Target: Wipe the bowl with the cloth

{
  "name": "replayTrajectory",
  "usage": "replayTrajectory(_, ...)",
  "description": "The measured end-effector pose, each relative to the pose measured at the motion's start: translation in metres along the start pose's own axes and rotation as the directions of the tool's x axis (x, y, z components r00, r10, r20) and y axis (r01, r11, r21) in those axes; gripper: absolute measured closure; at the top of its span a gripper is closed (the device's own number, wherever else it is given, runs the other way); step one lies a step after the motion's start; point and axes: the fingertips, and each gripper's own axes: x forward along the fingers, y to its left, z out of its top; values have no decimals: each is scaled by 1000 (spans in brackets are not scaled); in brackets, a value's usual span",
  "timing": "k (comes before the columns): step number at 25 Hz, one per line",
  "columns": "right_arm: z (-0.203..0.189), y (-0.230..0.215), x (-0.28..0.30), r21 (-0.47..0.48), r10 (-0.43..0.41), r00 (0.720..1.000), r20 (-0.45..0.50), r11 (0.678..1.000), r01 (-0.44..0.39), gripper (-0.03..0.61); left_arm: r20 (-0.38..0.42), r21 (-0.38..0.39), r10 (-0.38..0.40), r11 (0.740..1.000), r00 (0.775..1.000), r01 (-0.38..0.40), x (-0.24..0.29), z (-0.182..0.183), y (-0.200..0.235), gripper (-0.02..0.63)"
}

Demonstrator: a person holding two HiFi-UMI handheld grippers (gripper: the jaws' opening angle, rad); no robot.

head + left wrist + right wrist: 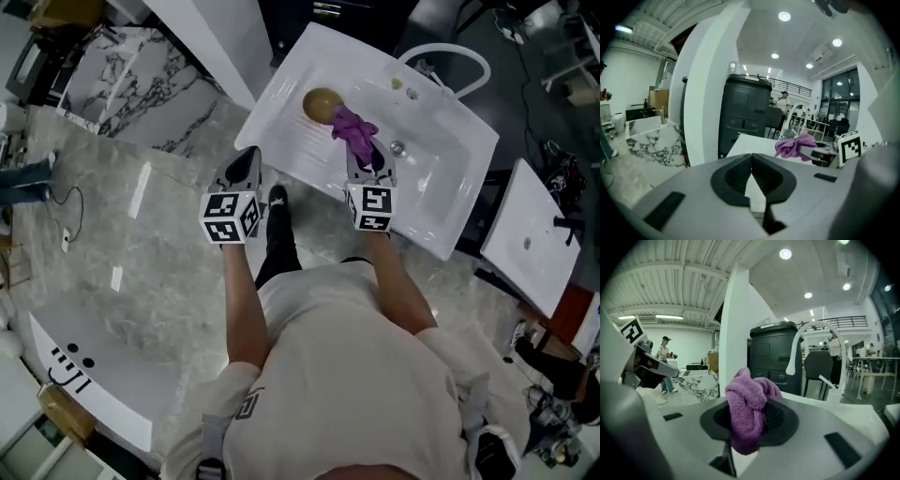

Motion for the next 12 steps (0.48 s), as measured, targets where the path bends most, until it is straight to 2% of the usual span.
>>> replayTrajectory(3,17,4,53,27,-62,998,-33,998,63,486,-36,-13,-79,997,996,78,35,21,42,606)
replayTrajectory(5,18,9,73,37,-84,994,-75,995,87,486,-91,-16,-158,987,983,157,57,22,53,606)
replayTrajectory(9,12,12,93,81,-143,978,-154,984,157,486,-166,-17,-294,955,941,296,101,23,60,606)
replayTrajectory(12,3,12,94,134,-162,965,-207,972,192,486,-232,-42,-397,916,888,399,127,17,52,606)
